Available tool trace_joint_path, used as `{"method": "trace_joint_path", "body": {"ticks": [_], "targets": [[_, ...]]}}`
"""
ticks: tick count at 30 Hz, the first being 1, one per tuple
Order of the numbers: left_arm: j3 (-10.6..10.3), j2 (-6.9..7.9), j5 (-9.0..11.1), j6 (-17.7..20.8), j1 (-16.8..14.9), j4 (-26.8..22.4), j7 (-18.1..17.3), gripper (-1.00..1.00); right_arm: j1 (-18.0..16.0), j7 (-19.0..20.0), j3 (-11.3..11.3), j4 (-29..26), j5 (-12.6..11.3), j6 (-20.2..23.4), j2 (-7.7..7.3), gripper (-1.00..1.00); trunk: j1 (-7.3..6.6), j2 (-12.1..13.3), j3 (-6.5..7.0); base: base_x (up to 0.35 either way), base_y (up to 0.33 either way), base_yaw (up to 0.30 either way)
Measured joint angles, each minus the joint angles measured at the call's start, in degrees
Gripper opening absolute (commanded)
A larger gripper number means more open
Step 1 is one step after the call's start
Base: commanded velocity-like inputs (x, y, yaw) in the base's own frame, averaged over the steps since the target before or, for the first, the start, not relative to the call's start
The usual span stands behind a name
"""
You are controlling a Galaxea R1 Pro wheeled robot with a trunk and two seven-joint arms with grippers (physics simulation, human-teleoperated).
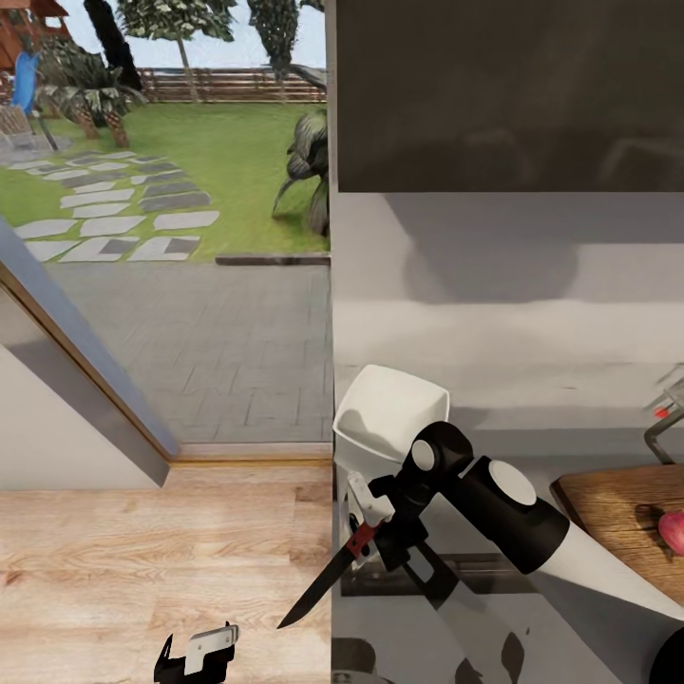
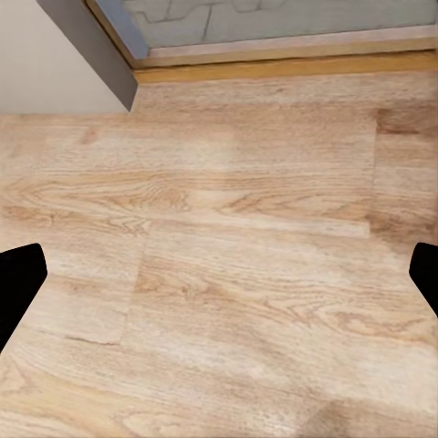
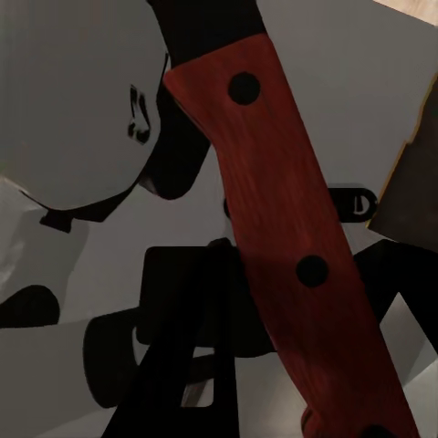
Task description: In the kitchen, take the Vidalia onion out of the sink, dice it on the chopping board with the paring knife, put the diced onion into the bowl on the countertop, then place both the paring knife and the chopping board into the sink.
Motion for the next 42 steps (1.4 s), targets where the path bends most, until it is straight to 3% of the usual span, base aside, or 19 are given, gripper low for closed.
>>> {"method": "trace_joint_path", "body": {"ticks": [4, 9, 30, 36, 42], "targets": [[0.0, 0.00, 0.0, 0.0, 0.0, 0.0, 0.0, 1.00, 0.0, 0.0, -0.6, 1.1, 0.0, 0.0, 0.54, -1.00, 0.00, 0.0, 0.25, 0.000, 0.000, 0.000], [0.0, 0.00, 0.0, 0.0, 0.0, 0.0, 0.0, 1.00, 0.0, 0.0, 1.2, 1.2, 0.0, 0.0, 0.94, -1.00, 0.01, 0.0, 0.68, 0.000, 0.000, 0.000], [0.0, 0.00, 0.0, 0.0, 0.0, 0.0, 0.0, 1.00, 0.0, 0.1, 1.2, 1.2, 0.1, 0.0, 1.23, -1.00, 0.01, 0.0, 2.58, 0.000, 0.000, 0.000], [0.0, 0.00, 0.0, 0.0, 0.0, 0.0, 0.0, 1.00, 0.0, -0.3, 0.9, 1.2, 0.1, 0.5, 2.31, -1.00, 0.01, 0.0, 3.12, 0.000, 0.000, 0.000], [0.0, 0.00, 0.0, 0.0, 0.0, 0.0, 0.0, 1.00, 0.0, -3.7, 0.8, 1.2, 0.0, 3.9, 3.63, -1.00, 0.03, 0.0, 3.66, -0.160, 0.000, 0.000]]}}
